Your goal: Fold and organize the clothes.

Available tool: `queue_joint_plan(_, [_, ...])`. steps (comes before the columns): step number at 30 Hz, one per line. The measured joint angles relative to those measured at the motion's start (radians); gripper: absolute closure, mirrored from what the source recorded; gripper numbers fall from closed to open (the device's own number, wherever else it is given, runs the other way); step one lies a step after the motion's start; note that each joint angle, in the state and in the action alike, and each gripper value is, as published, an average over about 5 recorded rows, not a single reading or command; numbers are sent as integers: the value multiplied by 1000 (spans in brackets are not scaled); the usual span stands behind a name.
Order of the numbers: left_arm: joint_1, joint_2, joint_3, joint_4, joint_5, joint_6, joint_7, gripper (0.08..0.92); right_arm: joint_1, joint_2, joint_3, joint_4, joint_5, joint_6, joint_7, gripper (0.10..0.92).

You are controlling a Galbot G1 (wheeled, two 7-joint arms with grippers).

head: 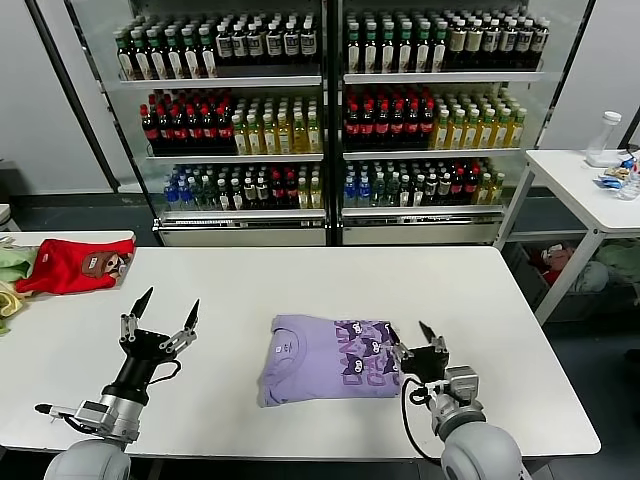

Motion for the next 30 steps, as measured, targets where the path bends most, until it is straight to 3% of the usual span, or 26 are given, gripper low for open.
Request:
queue_joint_plan(6, [-21,-18,-11,7,-3,-10,36,177,27,-20,31,-19,-63,50,-16,206])
queue_joint_plan(30, [-42,-3,-43,13,-38,7,40,177,91,-28,86,-109,-220,159,-56,202])
